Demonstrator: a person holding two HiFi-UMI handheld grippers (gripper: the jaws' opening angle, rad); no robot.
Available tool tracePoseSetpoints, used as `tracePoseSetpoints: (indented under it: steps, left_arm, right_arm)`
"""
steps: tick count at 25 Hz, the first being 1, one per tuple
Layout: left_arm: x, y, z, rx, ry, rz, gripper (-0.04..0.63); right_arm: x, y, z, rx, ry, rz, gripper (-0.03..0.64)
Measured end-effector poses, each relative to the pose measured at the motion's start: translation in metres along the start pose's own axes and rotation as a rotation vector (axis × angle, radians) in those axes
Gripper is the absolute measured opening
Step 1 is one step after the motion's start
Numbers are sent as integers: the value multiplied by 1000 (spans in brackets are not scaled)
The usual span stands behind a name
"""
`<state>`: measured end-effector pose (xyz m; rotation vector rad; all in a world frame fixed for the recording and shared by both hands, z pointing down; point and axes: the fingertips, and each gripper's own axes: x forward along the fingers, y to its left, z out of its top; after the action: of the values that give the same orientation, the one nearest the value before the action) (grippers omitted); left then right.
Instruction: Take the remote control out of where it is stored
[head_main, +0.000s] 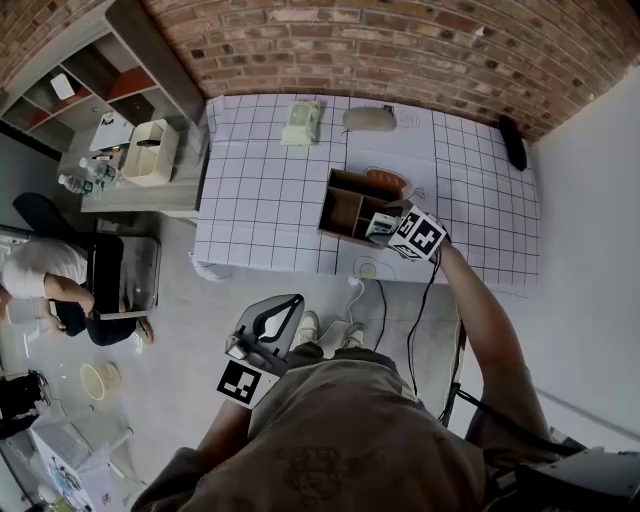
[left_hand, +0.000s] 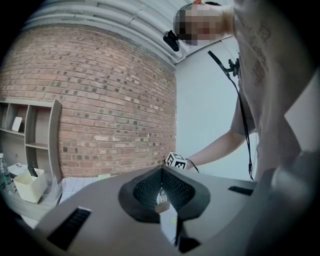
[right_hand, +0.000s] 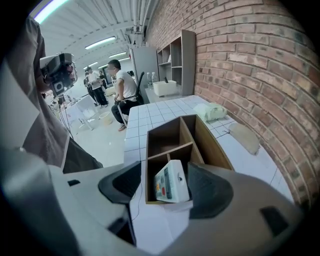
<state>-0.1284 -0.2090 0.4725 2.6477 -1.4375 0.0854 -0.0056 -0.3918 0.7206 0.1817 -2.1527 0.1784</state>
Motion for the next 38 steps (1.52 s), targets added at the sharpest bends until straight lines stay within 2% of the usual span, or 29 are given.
tracePoseSetpoints:
  steps: [12,21,22,25,26,30,38]
  left_arm:
    - [-7,5,-7,-12,13,22,5]
    - [-12,6,-13,-23,15,33,5]
    - [-11,6,-12,-25,14,33,5]
    - [-11,6,-12,-24,8,30,5]
    - [-11,6,-12,-25,9,29,5]
    - [-11,7,-13,-31,15,28,5]
    - [-12,4,-15,-30,17,20,5]
  right_arm:
    - [18,-1,-12,-52,162,67,276]
    - [22,8,-13,-108,200,66,267]
    - [21,9,-13,-113,201,65,251]
    - [19,9,-12,-132,192,43,133]
    - [19,9,-12,-135,190,36,115]
    - [21,14,-15,-129,185,54,101]
    - [30,25,-26,-153,247,82,92]
